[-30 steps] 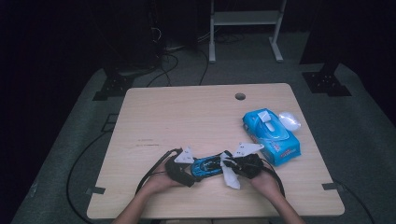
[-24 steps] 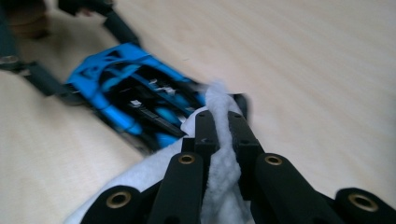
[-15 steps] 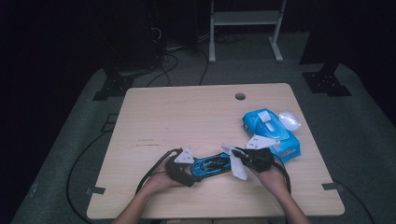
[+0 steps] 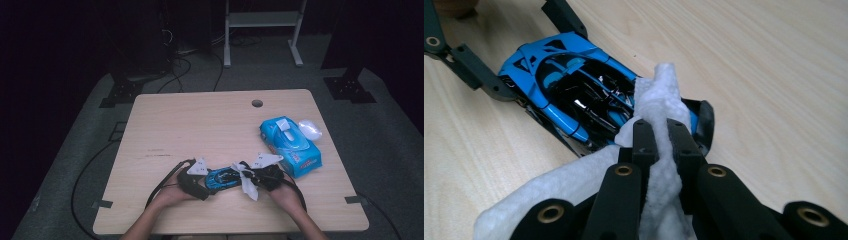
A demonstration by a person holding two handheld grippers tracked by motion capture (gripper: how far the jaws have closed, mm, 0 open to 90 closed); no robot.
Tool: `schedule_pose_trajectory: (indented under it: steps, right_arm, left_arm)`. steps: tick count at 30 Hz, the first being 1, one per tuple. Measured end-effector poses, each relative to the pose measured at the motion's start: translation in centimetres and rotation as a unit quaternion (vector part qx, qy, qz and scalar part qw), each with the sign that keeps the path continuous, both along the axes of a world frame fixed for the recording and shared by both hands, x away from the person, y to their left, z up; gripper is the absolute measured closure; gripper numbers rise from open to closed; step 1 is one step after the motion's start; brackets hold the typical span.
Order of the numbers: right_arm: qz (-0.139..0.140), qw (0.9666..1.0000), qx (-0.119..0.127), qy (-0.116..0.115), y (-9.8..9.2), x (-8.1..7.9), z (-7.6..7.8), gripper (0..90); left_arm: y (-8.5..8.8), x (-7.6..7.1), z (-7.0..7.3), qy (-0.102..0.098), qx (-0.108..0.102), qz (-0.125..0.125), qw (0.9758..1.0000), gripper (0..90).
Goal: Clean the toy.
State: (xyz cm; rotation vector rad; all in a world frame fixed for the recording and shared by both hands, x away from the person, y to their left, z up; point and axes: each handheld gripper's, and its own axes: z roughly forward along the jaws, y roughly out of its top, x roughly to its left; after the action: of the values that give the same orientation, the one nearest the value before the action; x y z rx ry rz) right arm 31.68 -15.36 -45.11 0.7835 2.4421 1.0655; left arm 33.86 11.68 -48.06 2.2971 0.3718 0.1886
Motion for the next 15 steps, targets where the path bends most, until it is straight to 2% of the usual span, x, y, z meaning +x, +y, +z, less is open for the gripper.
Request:
schedule_pose_trajectory:
  steps: [4, 6, 10, 12, 15]
  right_arm:
    - [0.016, 0.9995, 0.028, -0.003, 0.9, -0.2, 0.6, 83.9]
    - [0.023, 0.9992, 0.034, -0.004, 1.5, -0.3, 0.6, 83.9]
    - [0.033, 0.9993, 0.020, 0.003, 2.3, -0.1, -0.1, 83.7]
    - [0.028, 0.9992, 0.027, 0.007, 1.9, 0.0, -0.2, 83.7]
    - [0.017, 0.9999, 0.000, -0.002, 1.1, 0.0, -0.2, 83.8]
  left_arm:
    - [0.0, 0.0, 0.0, 0.002, -0.001, 0.002, 1.0000, 24.0]
    - [0.0, -0.1, 0.0, 0.003, -0.002, 0.003, 1.0000, 24.0]
    - [0.0, 0.0, 0.0, 0.000, 0.001, 0.001, 1.0000, 24.0]
    - [0.0, 0.0, 0.0, 0.000, 0.001, 0.001, 1.0000, 24.1]
    - [0.0, 0.0, 0.0, 0.001, -0.001, 0.001, 1.0000, 24.1]
